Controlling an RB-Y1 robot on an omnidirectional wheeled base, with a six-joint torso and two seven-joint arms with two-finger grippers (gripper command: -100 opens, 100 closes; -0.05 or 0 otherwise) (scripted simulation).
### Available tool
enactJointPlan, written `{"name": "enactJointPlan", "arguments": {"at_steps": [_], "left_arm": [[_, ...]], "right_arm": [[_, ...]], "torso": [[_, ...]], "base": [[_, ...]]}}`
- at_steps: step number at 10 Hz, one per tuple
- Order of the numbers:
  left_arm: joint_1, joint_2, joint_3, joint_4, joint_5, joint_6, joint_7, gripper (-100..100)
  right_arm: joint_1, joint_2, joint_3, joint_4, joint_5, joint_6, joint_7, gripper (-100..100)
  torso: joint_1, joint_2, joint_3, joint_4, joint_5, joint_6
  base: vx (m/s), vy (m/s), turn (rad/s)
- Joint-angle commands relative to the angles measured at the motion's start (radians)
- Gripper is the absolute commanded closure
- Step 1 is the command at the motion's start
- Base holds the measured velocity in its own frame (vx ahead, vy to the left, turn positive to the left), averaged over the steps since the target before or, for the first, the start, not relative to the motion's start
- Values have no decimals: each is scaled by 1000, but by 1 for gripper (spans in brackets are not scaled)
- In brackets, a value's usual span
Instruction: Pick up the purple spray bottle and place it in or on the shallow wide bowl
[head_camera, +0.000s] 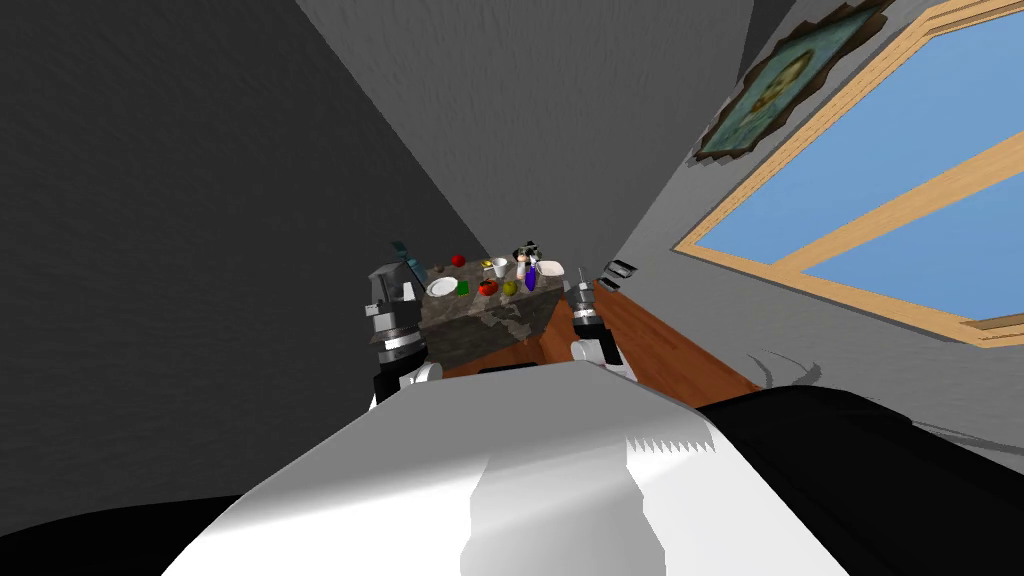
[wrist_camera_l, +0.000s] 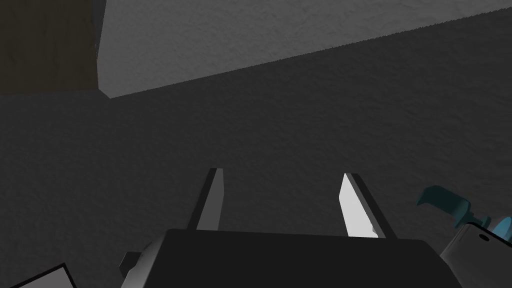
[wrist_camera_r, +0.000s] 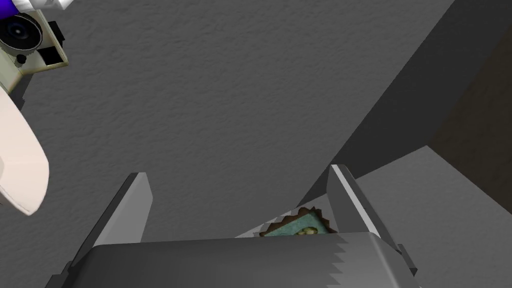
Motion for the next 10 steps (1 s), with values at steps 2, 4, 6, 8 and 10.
{"name": "enactJointPlan", "arguments": {"at_steps": [2, 4, 6, 8, 10], "left_arm": [[0, 0, 0, 0, 0, 0, 0, 0], [0, 0, 0, 0, 0, 0, 0, 0], [0, 0, 0, 0, 0, 0, 0, 0], [0, 0, 0, 0, 0, 0, 0, 0], [0, 0, 0, 0, 0, 0, 0, 0]], "right_arm": [[-25, -10, -10, 39, -43, 76, -44, -100], [-48, -20, -20, 76, -87, 138, -89, -100], [-73, -28, -30, 111, -133, 205, -136, -100], [-87, -31, -34, 129, -157, 245, -160, -100], [-116, -35, -43, 165, -205, 305, -207, -100]], "torso": [[0, 0, 0, 0, 0, 0], [0, 0, 0, 0, 0, 0], [0, 0, 0, 0, 0, 0], [1, 0, 0, 0, 0, 0], [0, 0, 0, 0, 0, 0]], "base": [[-1, -2, -139], [-1, 3, -156], [4, 5, -127], [3, 5, -62], [6, 6, -104]]}}
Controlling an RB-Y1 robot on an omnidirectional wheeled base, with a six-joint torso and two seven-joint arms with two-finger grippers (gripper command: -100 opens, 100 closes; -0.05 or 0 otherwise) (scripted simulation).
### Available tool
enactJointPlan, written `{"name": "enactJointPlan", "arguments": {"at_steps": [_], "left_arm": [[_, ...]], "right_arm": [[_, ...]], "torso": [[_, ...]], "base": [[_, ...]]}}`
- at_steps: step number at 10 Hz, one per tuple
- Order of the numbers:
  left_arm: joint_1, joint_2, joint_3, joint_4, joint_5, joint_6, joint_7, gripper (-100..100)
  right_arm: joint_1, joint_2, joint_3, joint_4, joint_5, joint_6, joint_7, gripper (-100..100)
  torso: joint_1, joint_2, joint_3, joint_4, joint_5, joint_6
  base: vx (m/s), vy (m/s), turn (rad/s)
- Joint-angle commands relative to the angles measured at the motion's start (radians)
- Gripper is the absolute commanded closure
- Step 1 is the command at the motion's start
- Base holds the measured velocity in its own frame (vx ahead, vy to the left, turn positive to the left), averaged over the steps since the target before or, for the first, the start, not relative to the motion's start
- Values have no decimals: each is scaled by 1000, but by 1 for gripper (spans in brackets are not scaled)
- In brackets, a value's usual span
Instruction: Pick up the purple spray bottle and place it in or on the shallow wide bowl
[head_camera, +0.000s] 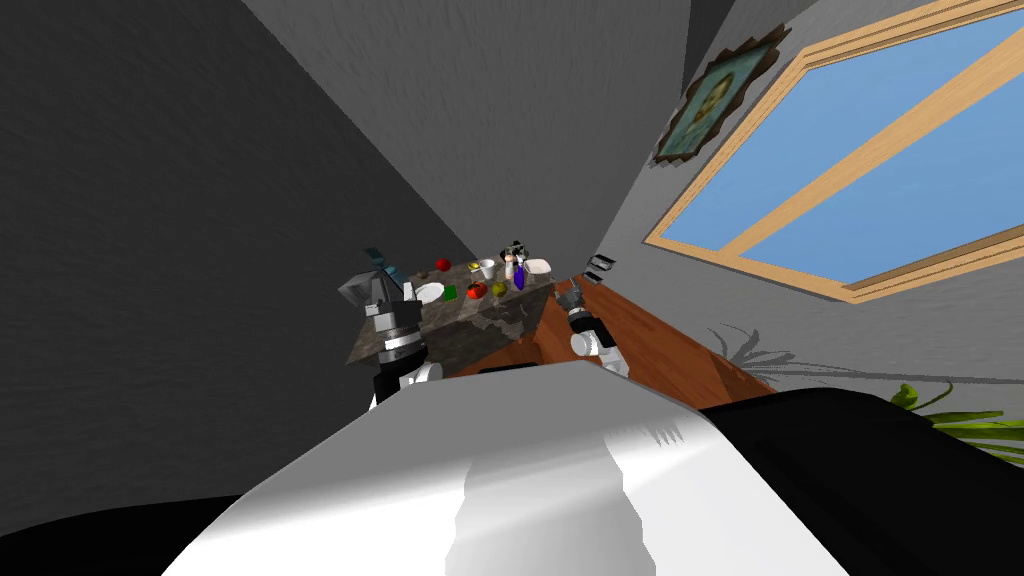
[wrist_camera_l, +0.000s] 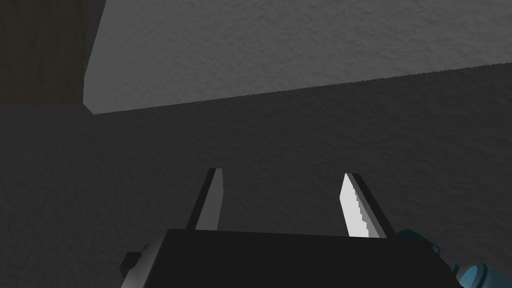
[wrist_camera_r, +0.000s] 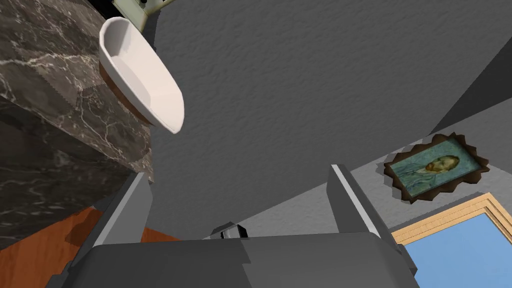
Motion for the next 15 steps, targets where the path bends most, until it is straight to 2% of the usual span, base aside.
{"name": "enactJointPlan", "arguments": {"at_steps": [1, 4, 5, 10, 15], "left_arm": [[0, 0, 0, 0, 0, 0, 0, 0], [0, 0, 0, 0, 0, 0, 0, 0], [0, 0, 0, 0, 0, 0, 0, 0], [0, 0, 0, 0, 0, 0, 0, 0], [0, 0, 0, 0, 0, 0, 0, 0]], "right_arm": [[-12, 1, -4, 10, -15, 33, -17, -100], [-60, 1, -15, 61, -89, 126, -87, -100], [-60, 1, -15, 61, -89, 130, -87, -100], [-147, 14, -26, 134, -208, 272, -194, -100], [-232, 42, -29, 187, -314, 387, -284, -100]], "torso": [[0, 0, 0, 0, 0, 0], [0, 0, 0, 0, 0, 0], [0, -1, 0, 0, 0, 0], [1, -2, -1, 0, 0, 0], [2, -3, -2, -1, 0, 0]], "base": [[5, 5, -34], [11, 2, -63], [15, 3, -5], [29, 9, 0], [54, 24, 49]]}}
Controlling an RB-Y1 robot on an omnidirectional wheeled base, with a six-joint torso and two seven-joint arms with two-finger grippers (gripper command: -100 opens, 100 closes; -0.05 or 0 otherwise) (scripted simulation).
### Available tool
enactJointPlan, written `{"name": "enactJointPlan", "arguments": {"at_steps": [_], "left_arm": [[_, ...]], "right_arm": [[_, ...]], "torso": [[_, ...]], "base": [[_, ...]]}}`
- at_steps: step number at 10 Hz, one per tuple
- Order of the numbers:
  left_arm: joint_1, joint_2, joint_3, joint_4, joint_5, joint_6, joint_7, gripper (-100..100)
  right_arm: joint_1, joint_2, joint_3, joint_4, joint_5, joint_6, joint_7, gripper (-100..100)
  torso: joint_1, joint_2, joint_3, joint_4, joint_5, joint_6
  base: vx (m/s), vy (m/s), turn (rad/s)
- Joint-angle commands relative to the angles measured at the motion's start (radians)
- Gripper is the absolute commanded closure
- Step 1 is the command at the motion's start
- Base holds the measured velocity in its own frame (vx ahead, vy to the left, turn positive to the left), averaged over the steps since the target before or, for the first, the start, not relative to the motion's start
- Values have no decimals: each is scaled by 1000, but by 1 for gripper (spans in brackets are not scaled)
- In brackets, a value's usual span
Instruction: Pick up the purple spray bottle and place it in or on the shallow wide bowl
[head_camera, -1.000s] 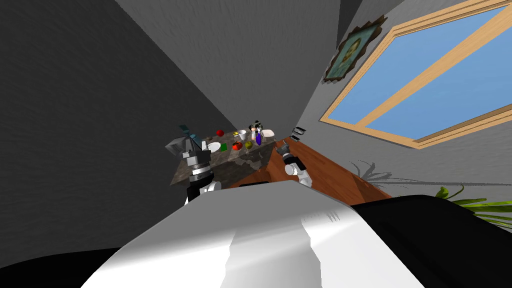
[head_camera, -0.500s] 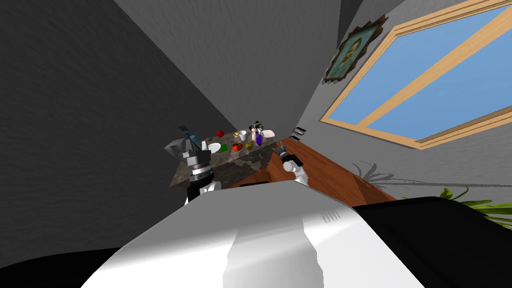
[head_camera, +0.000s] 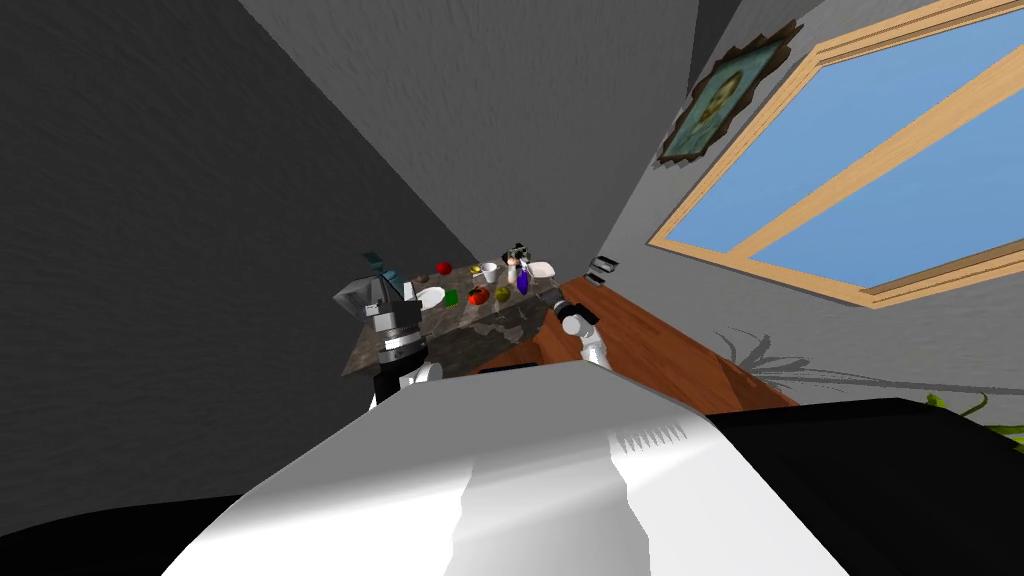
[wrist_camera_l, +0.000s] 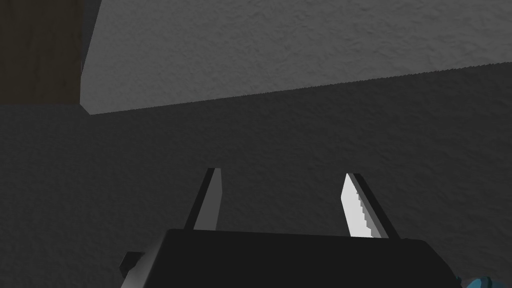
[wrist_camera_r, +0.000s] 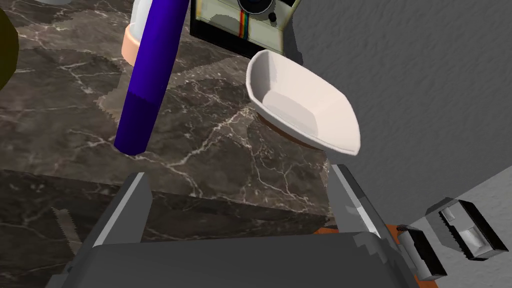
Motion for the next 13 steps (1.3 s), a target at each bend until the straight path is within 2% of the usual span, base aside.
{"name": "enactJointPlan", "arguments": {"at_steps": [1, 5, 10, 11, 12, 13], "left_arm": [[0, 0, 0, 0, 0, 0, 0, 0], [0, 0, 0, 0, 0, 0, 0, 0], [0, 0, 0, 0, 0, 0, 0, 0], [0, 0, 0, 0, 0, 0, 0, 0], [0, 0, 0, 0, 0, 0, 0, 0], [0, 0, 0, 0, 0, 0, 0, 0]], "right_arm": [[-23, 6, -4, 9, -37, 38, -31, -100], [-75, 70, -10, 39, -99, 102, -83, -100], [-105, 214, -24, 61, -134, 138, -115, -100], [-105, 201, -24, 58, -124, 139, -117, -100], [-106, 203, -24, 60, -126, 139, -117, 0], [-106, 203, -24, 60, -126, 139, -117, -100]], "torso": [[0, 0, 0, 0, 0, 0], [-1, -1, 0, 0, 0, 0], [-4, 1, 0, 0, -1, 1], [-4, 2, 1, 0, -1, 1], [-3, 3, 2, 0, -1, 1], [-2, 4, 2, 1, 0, 1]], "base": [[78, 13, 53], [72, 2, 31], [61, -41, -4], [13, -12, 2], [0, 0, 0], [0, 0, 0]]}}
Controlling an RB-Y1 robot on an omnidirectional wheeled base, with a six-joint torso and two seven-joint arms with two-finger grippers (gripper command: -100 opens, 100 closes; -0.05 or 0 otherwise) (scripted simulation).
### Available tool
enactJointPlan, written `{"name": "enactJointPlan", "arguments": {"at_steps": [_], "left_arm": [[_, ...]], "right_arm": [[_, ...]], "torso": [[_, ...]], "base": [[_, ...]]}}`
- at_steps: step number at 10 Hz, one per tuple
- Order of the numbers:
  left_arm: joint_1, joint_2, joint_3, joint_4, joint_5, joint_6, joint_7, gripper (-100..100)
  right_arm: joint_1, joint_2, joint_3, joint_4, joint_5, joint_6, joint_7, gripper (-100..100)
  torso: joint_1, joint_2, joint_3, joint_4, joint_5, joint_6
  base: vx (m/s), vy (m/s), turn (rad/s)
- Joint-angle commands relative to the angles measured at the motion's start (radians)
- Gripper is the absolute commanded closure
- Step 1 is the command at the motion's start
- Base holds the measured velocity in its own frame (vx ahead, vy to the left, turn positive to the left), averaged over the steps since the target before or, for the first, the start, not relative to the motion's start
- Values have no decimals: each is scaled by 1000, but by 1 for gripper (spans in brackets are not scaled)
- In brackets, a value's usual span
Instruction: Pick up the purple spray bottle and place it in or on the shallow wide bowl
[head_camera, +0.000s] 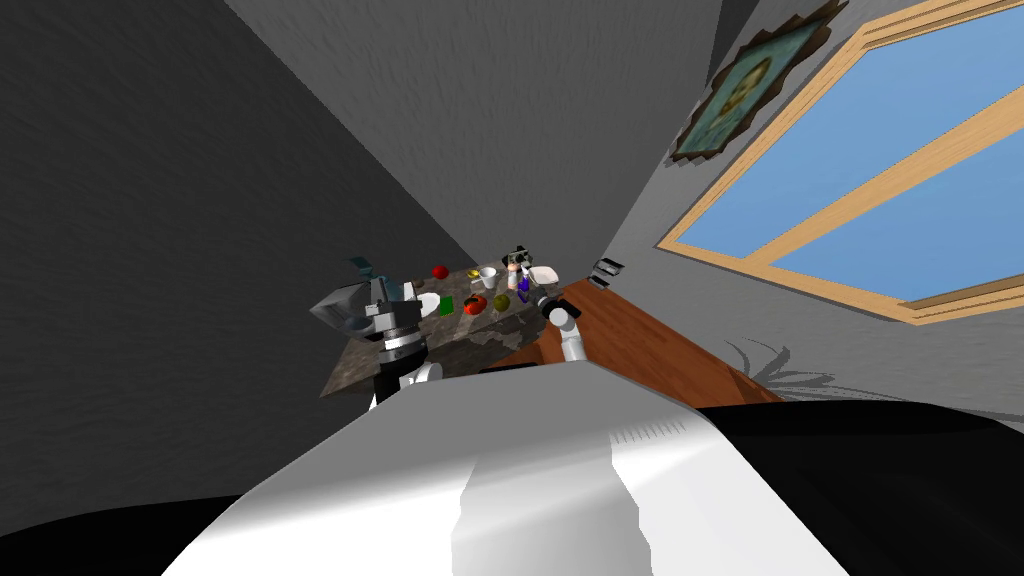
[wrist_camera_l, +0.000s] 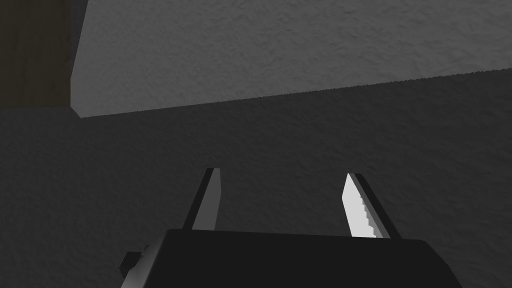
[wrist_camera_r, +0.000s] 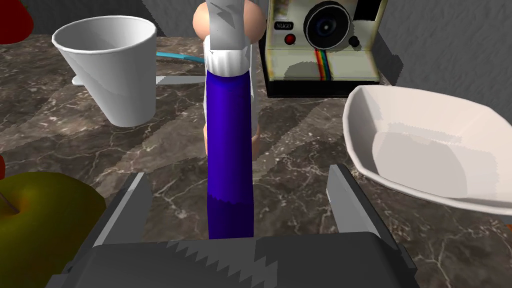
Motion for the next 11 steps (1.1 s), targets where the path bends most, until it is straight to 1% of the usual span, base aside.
{"name": "enactJointPlan", "arguments": {"at_steps": [1, 5, 6, 7, 8, 9, 10, 11], "left_arm": [[0, 0, 0, 0, 0, 0, 0, 0], [0, 0, 0, 0, 0, 0, 0, 0], [0, 0, 0, 0, 0, 0, 0, 0], [0, 0, 0, 0, 0, 0, 0, 0], [0, 0, 0, 0, 0, 0, 0, 0], [0, 0, 0, 0, 0, 0, 0, 0], [0, 0, 0, 0, 0, 0, 0, 0], [0, 0, 0, 0, 0, 0, 0, 0]], "right_arm": [[0, 0, 0, 0, 0, 0, 0, 100], [0, 0, 0, 0, 0, 0, 0, 100], [0, 0, 0, 0, 0, 0, 0, 0], [0, 0, 0, 0, 0, 0, 0, 100], [0, 0, 0, 0, 0, 0, 0, 0], [-4, -50, -3, 9, -2, 4, -4, 100], [-7, -74, -7, 17, -4, 8, -7, 100], [-12, -110, -13, 28, -6, 13, -12, 100]], "torso": [[0, 0, 0, 0, 0, 0], [0, 0, 0, 0, 0, 0], [0, 0, 0, 0, 0, 0], [0, 0, 0, 0, 0, 0], [0, 0, 0, 0, 0, 0], [0, 0, 0, 0, 0, 0], [-1, 1, 0, -2, 0, 2], [-4, 3, -1, -4, -1, 5]], "base": [[0, 0, 0], [0, 0, 0], [0, 0, 0], [0, 0, 0], [0, 0, 0], [-27, 20, 25], [-58, 30, 22], [-72, 37, -8]]}}
